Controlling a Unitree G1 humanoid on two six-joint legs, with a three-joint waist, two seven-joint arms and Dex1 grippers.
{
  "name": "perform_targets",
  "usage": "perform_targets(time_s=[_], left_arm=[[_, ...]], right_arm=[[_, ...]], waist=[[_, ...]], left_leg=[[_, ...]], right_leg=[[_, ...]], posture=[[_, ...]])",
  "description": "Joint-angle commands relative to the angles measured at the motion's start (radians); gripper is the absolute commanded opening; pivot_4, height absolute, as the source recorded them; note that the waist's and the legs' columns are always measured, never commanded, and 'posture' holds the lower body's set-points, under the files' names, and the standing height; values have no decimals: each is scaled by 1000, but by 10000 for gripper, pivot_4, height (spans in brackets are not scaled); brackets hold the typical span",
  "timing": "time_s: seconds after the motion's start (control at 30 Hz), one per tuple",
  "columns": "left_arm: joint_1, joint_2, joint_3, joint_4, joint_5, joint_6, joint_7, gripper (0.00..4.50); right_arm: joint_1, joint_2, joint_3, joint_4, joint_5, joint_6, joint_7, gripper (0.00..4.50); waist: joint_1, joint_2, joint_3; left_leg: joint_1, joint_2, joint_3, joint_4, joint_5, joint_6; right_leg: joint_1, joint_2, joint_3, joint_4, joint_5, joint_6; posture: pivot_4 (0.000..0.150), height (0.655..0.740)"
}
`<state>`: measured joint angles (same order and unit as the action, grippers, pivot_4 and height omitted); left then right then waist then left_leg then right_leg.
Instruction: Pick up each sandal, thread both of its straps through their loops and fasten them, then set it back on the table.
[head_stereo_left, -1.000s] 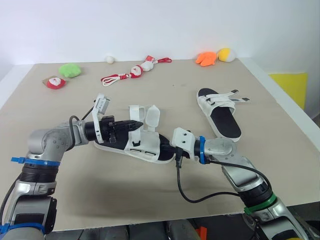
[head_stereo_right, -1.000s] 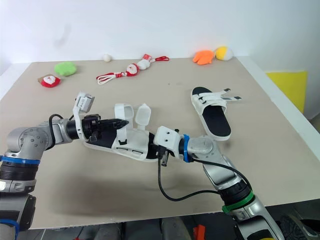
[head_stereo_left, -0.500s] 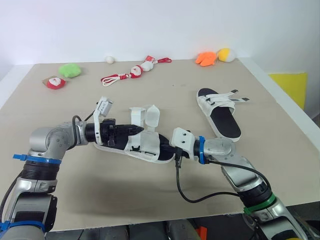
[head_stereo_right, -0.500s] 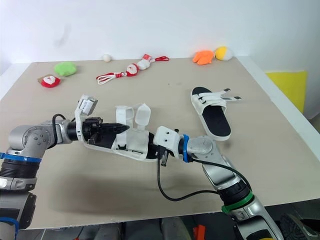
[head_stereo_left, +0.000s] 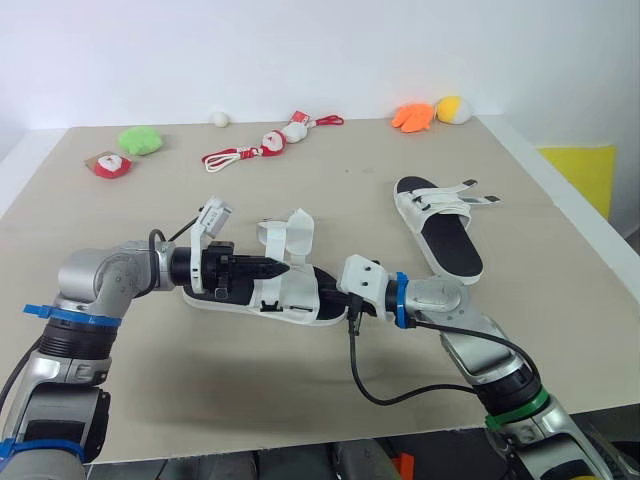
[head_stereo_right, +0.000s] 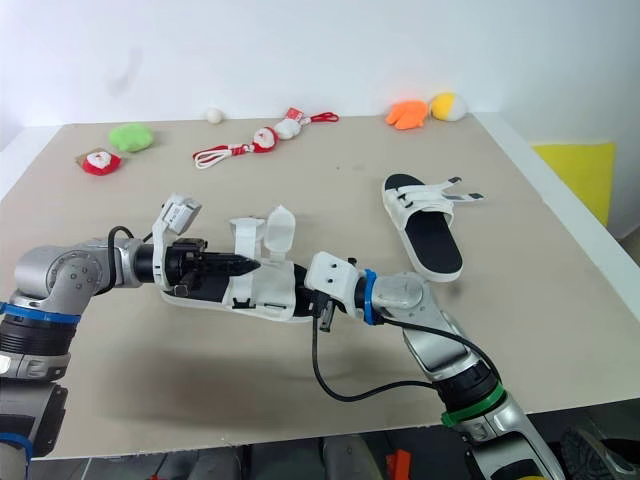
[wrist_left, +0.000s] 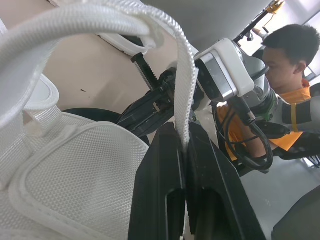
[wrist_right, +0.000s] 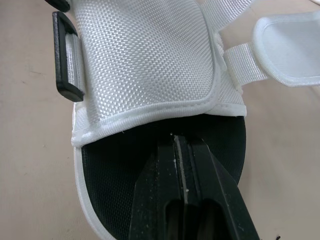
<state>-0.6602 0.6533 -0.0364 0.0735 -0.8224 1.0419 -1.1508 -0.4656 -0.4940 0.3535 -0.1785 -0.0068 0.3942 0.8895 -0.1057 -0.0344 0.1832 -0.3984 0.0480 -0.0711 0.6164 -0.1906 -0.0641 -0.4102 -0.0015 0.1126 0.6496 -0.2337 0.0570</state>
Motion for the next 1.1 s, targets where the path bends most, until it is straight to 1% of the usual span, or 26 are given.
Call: perform_targets(time_s=[0.03, 0.37, 0.5, 0.83, 1.1], left_arm=[[11, 3, -10, -23, 25, -22, -13, 1065], [24, -21, -2, -41, 37, -22, 6, 1065], [59, -11, -3, -74, 38, -28, 4, 1065], [129, 21, -31, -147, 95, -80, -7, 1065], [143, 28, -30, -158, 117, -99, 16, 1065]], right_arm=[[23, -1, 41, 17, -21, 26, 2, 0], [18, 3, 41, 17, -19, 29, 1, 0], [16, 5, 40, 17, -18, 31, 0, 0], [7, 12, 42, 25, -19, 26, -1, 0], [-4, 21, 43, 41, -21, 17, 1, 0]], waist=[[0, 0, 0], [0, 0, 0], [0, 0, 0], [0, 0, 0], [0, 0, 0]], left_leg=[[0, 0, 0, 0, 0, 0], [0, 0, 0, 0, 0, 0], [0, 0, 0, 0, 0, 0], [0, 0, 0, 0, 0, 0], [0, 0, 0, 0, 0, 0]], right_leg=[[0, 0, 0, 0, 0, 0], [0, 0, 0, 0, 0, 0], [0, 0, 0, 0, 0, 0], [0, 0, 0, 0, 0, 0], [0, 0, 0, 0, 0, 0]], posture=[[1500, 7400], [1500, 7400], [1500, 7400], [1500, 7400], [1500, 7400]])
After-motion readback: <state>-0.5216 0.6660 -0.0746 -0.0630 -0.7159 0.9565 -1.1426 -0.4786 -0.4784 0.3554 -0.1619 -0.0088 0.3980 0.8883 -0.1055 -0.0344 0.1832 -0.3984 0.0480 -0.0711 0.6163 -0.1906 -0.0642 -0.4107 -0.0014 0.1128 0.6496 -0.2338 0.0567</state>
